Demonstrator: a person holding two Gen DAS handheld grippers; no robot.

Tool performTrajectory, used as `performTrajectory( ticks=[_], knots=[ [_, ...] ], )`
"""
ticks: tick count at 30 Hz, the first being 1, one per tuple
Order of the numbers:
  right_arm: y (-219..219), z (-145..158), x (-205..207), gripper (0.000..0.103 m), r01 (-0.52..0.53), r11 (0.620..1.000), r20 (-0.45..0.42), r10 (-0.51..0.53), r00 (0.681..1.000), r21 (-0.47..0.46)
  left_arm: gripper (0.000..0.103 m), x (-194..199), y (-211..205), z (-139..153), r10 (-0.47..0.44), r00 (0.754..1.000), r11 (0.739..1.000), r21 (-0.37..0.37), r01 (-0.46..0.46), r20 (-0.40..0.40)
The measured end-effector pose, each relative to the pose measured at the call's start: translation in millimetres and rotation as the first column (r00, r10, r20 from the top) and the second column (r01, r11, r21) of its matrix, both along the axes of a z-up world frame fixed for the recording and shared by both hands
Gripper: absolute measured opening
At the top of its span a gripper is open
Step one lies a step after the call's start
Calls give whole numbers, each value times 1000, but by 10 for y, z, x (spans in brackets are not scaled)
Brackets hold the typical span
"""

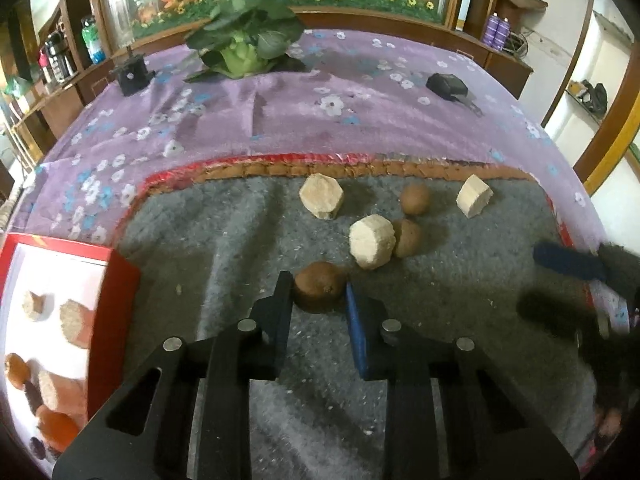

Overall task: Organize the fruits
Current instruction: 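Grasp the brown round nut with the left gripper, then grasp a cream chunk with the right gripper while the left holds the nut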

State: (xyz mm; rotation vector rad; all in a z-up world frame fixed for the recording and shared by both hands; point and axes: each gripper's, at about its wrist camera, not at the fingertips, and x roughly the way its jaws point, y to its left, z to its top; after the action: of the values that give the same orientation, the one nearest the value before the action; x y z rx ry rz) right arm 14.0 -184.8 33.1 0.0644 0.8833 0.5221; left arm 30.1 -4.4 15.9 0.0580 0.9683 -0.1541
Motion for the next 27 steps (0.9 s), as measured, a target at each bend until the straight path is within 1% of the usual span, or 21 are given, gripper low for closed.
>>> performTrajectory(
  ticks=[4,8,13,14,16,19,21,22,24,25,27],
  knots=[
    [-53,-14,258,52,85,995,14,-85,996,-50,24,-61,31,69,7,1000,1000,-3,-7,14],
    [-5,-52,448,52,78,993,7,-77,997,-90,24,-111,18,123,-5,1000,1000,5,5,26],
    [14,75,608,52,83,994,44,-80,996,-66,24,-116,21,144,-8,1000,1000,9,8,24],
    [31,84,653,52,85,993,48,-81,996,-82,24,-116,22,144,-9,1000,1000,8,9,24],
    [85,74,763,52,100,983,40,-95,995,-151,24,-120,21,144,-8,1000,1000,7,7,23],
    [77,24,859,52,112,977,13,-111,994,-180,24,-128,28,136,-7,1000,1000,7,7,18],
    [22,-6,803,52,112,976,-11,-116,993,-189,24,-135,42,142,-5,1000,1000,7,5,19],
    [-14,5,712,52,97,981,-11,-100,995,-167,24,-139,48,145,-4,1000,1000,6,4,19],
    [-66,-26,548,52,72,981,-31,-78,996,-179,24,-142,61,150,-1,1000,1000,2,1,20],
    [-106,-52,455,52,76,977,-32,-84,996,-199,24,-141,62,148,-1,1000,1000,0,1,21],
    [-178,-72,355,52,88,977,-30,-96,995,-193,24,-141,60,145,0,1000,1000,0,0,21]
  ],
)
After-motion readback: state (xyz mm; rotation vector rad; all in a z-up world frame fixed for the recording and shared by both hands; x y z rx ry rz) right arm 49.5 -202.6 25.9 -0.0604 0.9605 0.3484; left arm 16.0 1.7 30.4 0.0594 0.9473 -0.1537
